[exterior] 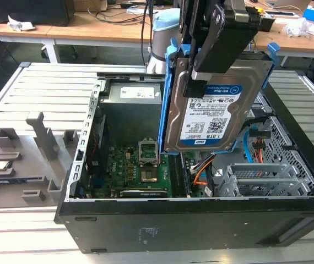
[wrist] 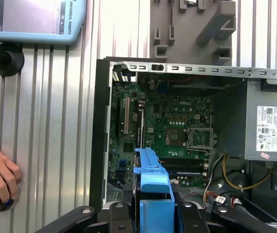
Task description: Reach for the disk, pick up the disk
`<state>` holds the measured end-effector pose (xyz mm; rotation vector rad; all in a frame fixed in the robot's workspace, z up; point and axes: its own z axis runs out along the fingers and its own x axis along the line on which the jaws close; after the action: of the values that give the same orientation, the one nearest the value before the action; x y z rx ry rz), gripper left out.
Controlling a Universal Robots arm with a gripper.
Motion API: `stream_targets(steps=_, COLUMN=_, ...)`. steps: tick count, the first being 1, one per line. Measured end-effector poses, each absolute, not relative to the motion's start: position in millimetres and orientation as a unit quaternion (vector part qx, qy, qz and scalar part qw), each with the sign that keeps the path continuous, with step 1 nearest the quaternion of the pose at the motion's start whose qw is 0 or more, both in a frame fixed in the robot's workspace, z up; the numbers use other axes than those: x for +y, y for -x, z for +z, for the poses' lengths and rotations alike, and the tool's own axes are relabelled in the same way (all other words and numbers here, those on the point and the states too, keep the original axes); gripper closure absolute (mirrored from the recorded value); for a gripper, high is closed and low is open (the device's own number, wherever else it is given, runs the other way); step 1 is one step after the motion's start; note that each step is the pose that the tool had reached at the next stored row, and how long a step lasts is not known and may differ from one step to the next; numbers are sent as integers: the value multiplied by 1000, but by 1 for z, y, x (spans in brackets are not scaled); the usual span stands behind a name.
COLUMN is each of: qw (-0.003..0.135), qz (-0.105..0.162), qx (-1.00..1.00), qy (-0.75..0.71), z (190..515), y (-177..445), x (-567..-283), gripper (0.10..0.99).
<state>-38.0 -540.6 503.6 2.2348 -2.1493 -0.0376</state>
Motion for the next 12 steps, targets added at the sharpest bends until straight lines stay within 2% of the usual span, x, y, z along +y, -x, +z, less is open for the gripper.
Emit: stream_targets(steps=12, qw=20, qz=-12, qx=-693, qy=-721, z=504, y=38, x=-568, gripper=718)
